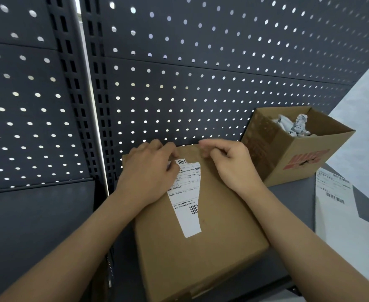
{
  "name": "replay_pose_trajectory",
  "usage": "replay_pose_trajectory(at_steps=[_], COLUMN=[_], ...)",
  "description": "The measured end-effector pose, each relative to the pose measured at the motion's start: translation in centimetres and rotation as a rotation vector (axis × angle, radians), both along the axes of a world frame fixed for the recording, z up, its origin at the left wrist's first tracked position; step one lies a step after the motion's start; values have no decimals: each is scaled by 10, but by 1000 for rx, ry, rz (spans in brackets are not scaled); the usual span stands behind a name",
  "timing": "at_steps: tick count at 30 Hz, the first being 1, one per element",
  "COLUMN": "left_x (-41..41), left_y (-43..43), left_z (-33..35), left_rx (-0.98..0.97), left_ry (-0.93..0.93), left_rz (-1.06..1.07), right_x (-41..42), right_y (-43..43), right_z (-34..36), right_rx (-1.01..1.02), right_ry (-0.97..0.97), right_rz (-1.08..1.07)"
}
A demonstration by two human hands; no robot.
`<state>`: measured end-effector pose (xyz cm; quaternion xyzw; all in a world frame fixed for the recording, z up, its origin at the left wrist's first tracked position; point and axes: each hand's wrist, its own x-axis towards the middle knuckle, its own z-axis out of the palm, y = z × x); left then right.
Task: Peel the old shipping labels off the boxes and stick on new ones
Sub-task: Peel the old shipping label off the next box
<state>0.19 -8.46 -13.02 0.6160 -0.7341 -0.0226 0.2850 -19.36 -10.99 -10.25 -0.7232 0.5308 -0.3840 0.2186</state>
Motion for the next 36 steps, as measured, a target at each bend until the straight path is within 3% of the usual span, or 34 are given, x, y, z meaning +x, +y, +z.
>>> replay_pose_trajectory(at_steps=[11, 30, 36], left_x=[1, 1, 0], left_y=[-1, 0, 1], left_z=[0, 0, 2], left_rx=[7, -4, 12], left_ry=[-38, -17, -25], left_rz=[1, 1, 4], right_x=[12, 12, 9], right_y=[8, 8, 8], right_z=[4, -2, -2], right_rx=[-25, -228, -171], right_ry=[410, 545, 440], right_rz=[-22, 33, 53])
